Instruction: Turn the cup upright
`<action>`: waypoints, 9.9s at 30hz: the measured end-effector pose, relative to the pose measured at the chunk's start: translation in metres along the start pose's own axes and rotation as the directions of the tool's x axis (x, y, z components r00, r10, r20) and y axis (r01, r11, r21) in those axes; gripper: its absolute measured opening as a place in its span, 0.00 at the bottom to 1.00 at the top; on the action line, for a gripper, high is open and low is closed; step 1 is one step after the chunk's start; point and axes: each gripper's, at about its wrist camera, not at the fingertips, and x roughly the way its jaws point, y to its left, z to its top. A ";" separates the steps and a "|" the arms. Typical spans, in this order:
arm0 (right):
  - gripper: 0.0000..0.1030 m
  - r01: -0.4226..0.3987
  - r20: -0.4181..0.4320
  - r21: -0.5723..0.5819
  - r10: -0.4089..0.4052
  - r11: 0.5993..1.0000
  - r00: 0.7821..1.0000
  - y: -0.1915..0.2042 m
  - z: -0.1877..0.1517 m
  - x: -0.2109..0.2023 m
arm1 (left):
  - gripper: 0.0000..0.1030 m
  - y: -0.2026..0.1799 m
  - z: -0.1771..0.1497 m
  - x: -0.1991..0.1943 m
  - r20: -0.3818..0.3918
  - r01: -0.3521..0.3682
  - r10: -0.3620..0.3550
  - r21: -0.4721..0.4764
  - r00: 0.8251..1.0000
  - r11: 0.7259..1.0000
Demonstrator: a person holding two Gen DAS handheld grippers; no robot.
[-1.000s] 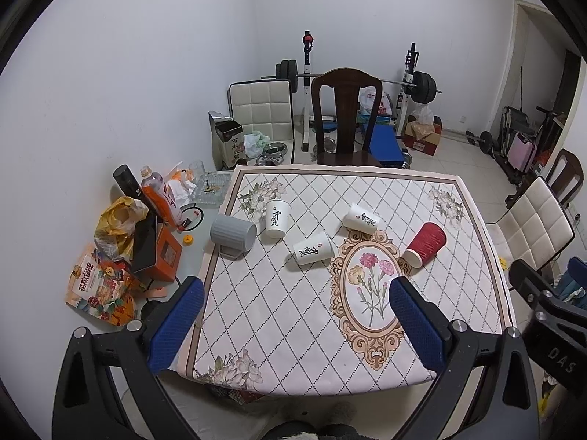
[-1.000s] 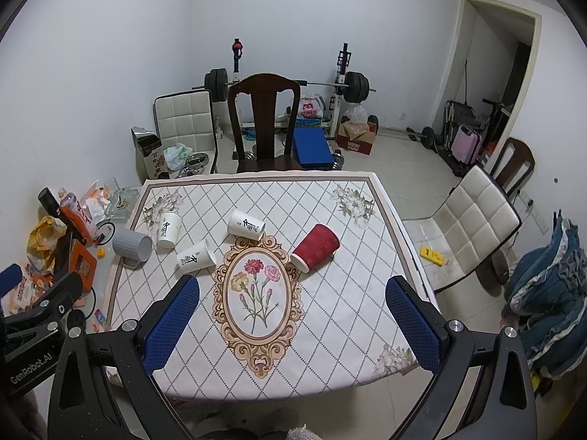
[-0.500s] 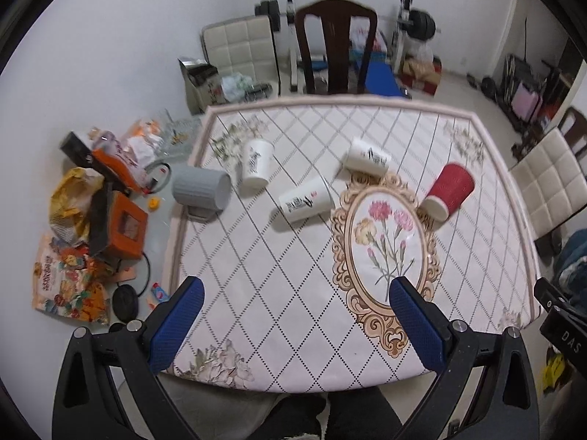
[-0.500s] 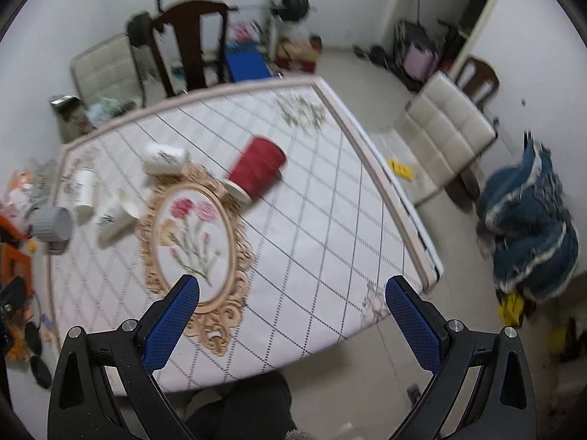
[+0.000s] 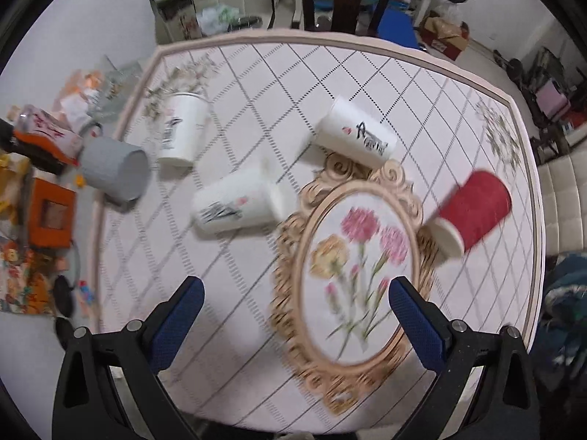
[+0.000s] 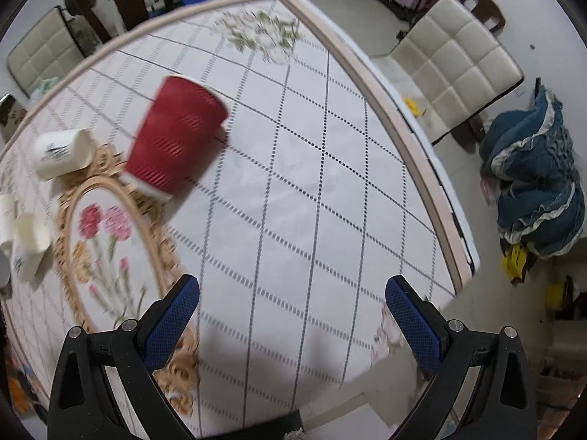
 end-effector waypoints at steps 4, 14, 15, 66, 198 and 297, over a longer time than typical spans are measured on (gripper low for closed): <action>1.00 -0.002 -0.061 0.029 0.004 1.000 0.998 -0.009 0.038 0.037 | 0.99 -0.021 0.037 0.032 -0.041 0.028 -0.030 -0.061 0.999 0.998; 1.00 0.036 -0.126 0.078 -0.026 0.996 0.992 -0.024 0.107 0.092 | 0.97 -0.035 0.113 0.107 -0.111 0.177 -0.226 -0.338 0.968 0.924; 1.00 0.038 -0.129 0.081 -0.028 0.996 0.991 -0.024 0.111 0.095 | 0.97 -0.033 0.116 0.114 -0.115 0.180 -0.237 -0.368 0.965 0.912; 1.00 -0.032 -0.067 0.024 0.034 0.999 0.997 0.002 -0.037 0.032 | 0.62 0.000 -0.051 0.006 0.080 -0.067 0.043 0.316 0.996 0.946; 0.62 -0.106 0.487 -0.426 0.327 0.898 0.810 0.240 -0.159 0.001 | 1.00 0.195 -0.081 0.126 -0.116 -0.125 0.124 -0.004 0.985 0.992; 1.00 -0.147 0.522 -0.417 0.368 0.897 0.770 0.002 -0.344 -0.353 | 1.00 0.174 -0.296 -0.264 0.501 -0.074 0.077 -0.026 0.862 0.997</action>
